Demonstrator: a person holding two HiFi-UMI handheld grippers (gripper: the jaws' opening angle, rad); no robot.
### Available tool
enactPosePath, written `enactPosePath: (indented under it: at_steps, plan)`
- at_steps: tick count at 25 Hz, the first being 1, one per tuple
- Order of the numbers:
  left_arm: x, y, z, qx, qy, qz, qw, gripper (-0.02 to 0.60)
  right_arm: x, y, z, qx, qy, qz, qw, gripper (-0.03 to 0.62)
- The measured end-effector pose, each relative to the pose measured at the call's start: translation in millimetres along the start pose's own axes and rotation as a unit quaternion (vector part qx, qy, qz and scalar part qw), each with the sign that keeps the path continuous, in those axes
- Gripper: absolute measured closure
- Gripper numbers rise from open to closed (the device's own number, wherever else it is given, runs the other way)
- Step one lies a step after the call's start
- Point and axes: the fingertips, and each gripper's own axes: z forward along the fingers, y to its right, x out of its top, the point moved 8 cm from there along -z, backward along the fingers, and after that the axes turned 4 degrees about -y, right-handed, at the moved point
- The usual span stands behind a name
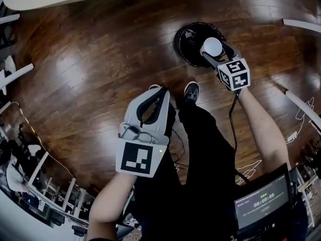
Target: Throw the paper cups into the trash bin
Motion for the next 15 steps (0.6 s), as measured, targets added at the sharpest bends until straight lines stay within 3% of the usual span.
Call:
enactPosePath:
  at_steps: [9, 15]
  plan:
    - [-42, -16, 8, 0.037, 0.004, -0.056, 0.9978, 0.577, -39, 20, 116, 0.009, -0.094, -0.046, 0.994, 0.233]
    - [-46, -26, 6, 0.043, 0.042, -0.072, 0.9955, 0.577, -58, 31, 165, -0.017, -0.151, -0.062, 0.986, 0.233]
